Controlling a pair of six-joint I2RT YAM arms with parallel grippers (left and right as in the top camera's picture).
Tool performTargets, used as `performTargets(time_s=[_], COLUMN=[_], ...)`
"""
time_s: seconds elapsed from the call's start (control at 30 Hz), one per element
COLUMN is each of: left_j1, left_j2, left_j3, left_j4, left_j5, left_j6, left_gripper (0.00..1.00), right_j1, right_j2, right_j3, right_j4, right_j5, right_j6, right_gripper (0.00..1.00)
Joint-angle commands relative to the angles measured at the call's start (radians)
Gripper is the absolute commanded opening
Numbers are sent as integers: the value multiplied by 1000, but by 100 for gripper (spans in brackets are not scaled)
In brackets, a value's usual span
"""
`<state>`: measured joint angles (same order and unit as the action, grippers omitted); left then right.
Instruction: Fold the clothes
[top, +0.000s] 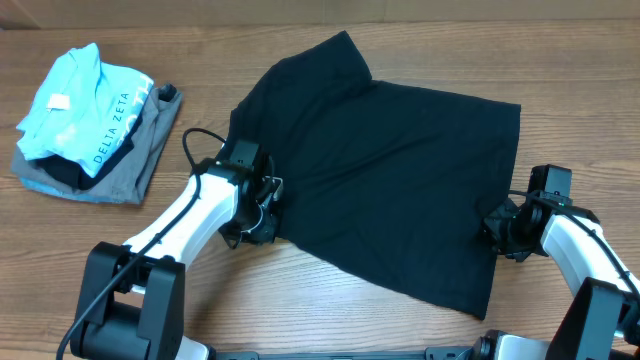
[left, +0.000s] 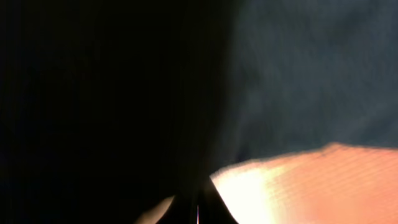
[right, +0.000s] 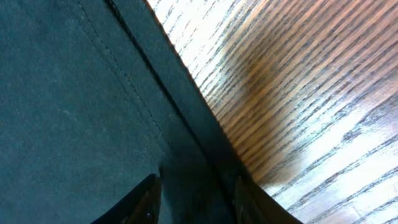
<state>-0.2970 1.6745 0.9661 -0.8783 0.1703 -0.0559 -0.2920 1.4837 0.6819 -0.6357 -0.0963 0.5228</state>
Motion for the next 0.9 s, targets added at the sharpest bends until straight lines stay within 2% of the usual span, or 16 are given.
performTargets(time_s=[0.0, 0.17, 0.47, 0.6, 0.73, 0.83, 0.87], left_j1=[-3, -3, -3, -3, -3, -3, -3], left_j2=[6, 5, 6, 6, 6, 6, 6], left_j3=[-32, -27, -58, -104, -149, -167, -171], left_j4=[110, 257, 211, 279, 371, 372, 364], left_j5=[-69, -90, -71, -101, -122, -119, -118], left_j6=[-34, -34, -3, -3, -3, -3, -3], left_gripper=[6, 11, 26, 31, 40, 38, 33], right_j1=[5, 5, 5, 5, 5, 5, 5], right_j2=[5, 5, 5, 5, 5, 5, 5], right_j3=[-8, -8, -8, -8, -8, -8, -8], right_j4=[0, 2, -4, -4, -5, -13, -13], right_j5=[25, 25, 25, 24, 24, 24, 24], right_j6=[3, 2, 2, 2, 2, 2, 2], right_gripper=[42, 42, 42, 42, 42, 42, 42])
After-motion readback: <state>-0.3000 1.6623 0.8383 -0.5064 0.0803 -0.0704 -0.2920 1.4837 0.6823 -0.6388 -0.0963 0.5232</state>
